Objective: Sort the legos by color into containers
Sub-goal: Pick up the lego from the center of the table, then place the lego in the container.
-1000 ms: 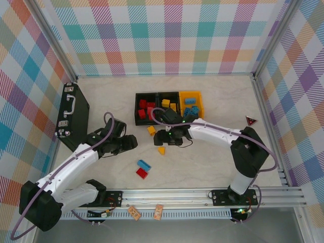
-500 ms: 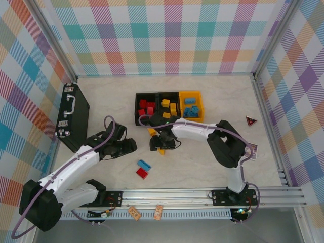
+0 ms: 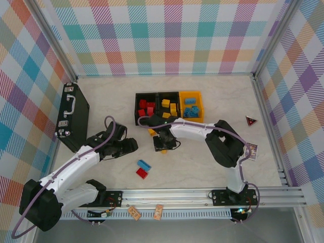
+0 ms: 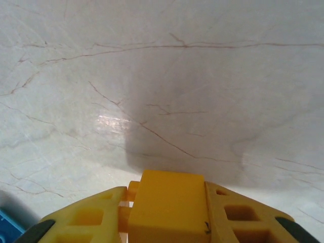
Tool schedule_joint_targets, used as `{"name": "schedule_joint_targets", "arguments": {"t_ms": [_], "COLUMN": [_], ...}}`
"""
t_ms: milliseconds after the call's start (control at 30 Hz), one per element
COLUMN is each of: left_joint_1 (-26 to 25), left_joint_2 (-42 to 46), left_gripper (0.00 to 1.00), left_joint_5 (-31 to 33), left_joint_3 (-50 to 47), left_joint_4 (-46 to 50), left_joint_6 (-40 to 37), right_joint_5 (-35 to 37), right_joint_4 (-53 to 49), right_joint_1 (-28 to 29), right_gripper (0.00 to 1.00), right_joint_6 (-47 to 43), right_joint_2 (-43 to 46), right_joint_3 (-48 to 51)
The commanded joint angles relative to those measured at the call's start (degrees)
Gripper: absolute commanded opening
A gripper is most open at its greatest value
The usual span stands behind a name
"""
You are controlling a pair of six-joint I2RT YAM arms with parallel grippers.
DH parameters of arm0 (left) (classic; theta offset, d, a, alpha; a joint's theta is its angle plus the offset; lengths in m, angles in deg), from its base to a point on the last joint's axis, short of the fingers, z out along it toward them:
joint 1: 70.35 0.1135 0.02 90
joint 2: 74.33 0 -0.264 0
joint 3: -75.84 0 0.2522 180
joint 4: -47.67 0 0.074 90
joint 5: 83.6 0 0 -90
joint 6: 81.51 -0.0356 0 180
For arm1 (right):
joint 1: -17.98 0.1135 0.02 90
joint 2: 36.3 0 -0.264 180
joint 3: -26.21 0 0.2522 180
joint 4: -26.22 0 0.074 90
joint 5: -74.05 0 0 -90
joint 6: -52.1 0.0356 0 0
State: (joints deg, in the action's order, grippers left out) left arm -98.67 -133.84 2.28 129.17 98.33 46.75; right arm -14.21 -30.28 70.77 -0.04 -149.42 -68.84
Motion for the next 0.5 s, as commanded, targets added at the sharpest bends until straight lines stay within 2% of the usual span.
{"name": "schedule_joint_targets", "arguments": {"t_ms": [0, 233, 467], "left_joint_1": [0.13, -0.55, -1.73], "left_joint_2": [-0.06, -0.35, -1.22], "left_gripper": [0.62, 0.63, 0.62], "left_joint_5": [-1.78, -3.14, -3.20], "left_joint_3": [-0.04, 0.73, 1.76], "left_joint_4": [-1.72, -3.50, -4.46], "left_joint_6": [0.98, 1.37, 1.58], "right_joint_5": [3.73, 5.44, 4.29], "right_joint_4": [-3.25, -5.21, -6.98], "right_joint_1": [-1.52, -8.73, -15.50], "right_gripper": [0.28, 0.28, 0.31], "right_joint_6": [-3.30, -8.07, -10.87], "right_joint_2": [5.50, 6.75, -1.12], "right_joint_3": [-4.00, -10.65, -23.27]}}
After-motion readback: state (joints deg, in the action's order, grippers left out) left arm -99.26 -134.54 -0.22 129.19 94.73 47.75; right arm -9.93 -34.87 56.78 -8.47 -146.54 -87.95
